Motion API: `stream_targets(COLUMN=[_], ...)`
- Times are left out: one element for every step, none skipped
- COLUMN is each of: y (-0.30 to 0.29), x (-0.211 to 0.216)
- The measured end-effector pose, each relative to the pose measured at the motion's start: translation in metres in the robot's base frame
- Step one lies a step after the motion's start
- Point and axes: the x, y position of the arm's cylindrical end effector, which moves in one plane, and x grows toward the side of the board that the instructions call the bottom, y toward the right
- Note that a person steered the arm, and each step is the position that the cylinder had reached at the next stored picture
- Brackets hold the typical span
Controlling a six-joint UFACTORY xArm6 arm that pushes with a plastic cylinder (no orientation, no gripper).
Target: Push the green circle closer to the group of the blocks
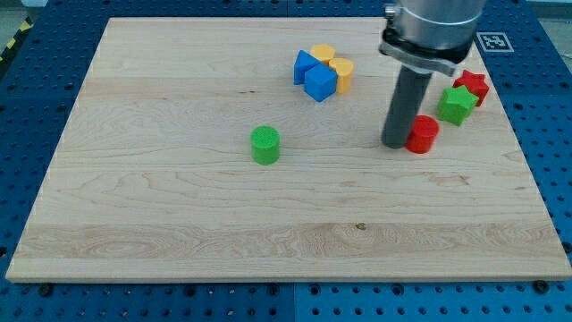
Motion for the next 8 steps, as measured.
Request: stream_targets(y=[0.035,0.061,0.067,0.051,-0.008,-0.080,-0.168,-0.181], x=[0.000,0.000,0.000,0.004,0.034,0.063,0.051,0.037])
